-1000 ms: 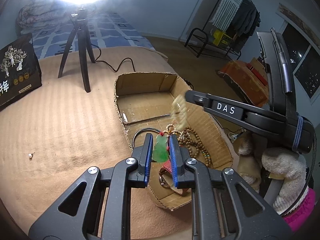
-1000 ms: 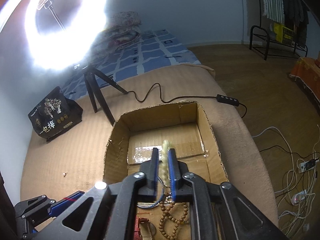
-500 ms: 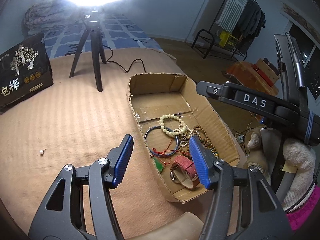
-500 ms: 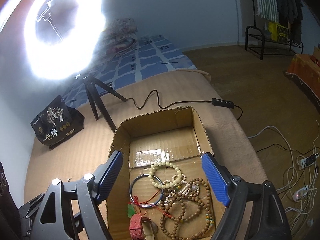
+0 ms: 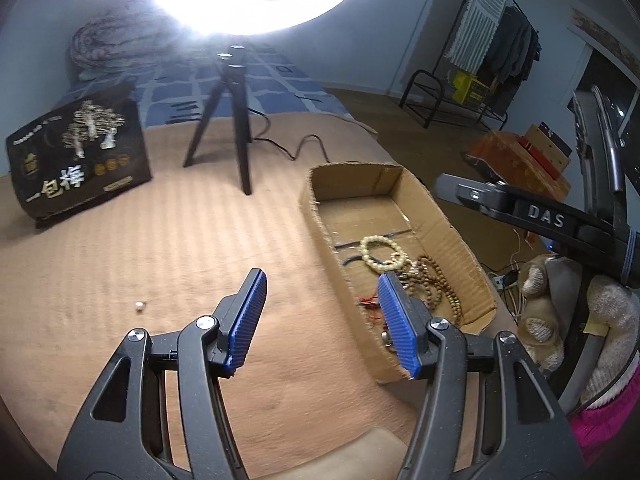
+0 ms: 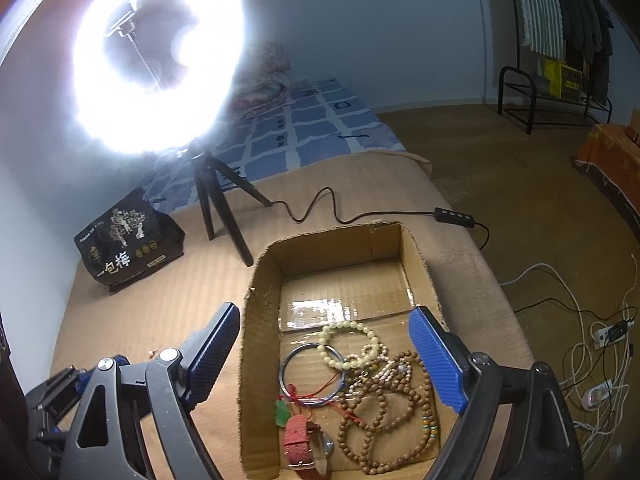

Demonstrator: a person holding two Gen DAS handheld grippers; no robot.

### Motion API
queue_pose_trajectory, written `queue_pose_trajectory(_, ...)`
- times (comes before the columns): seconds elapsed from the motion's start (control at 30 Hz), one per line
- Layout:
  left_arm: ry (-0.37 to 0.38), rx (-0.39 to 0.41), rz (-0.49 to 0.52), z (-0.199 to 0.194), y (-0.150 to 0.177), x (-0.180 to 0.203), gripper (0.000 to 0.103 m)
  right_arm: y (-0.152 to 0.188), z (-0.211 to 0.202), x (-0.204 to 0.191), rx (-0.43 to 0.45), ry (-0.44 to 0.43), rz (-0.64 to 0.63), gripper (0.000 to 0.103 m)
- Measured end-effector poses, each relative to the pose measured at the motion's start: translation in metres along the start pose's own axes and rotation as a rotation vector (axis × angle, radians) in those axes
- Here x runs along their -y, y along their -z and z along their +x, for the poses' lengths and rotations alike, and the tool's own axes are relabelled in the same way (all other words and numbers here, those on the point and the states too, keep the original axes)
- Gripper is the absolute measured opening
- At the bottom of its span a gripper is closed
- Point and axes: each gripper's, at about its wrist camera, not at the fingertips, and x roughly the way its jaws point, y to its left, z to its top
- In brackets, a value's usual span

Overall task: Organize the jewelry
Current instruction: 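Move the left tool to the small white pearl earring on the blanket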

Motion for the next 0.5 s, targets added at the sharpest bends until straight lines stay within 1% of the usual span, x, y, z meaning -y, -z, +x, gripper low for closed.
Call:
queue_pose_trajectory(0.2,-0.040,0.037,-0.028,-0.025,0.000,-0.035,0.059,0.005,-0.009,-0.019,0.007,-0.026,-0.036,0.090)
queue_pose_trajectory(0.5,-0.102,0.065,-0.054,-0.051,0.007,-0.085,0.059,0.015,-0.023,-0.044,0.015,-0.077,-0.078,0.090)
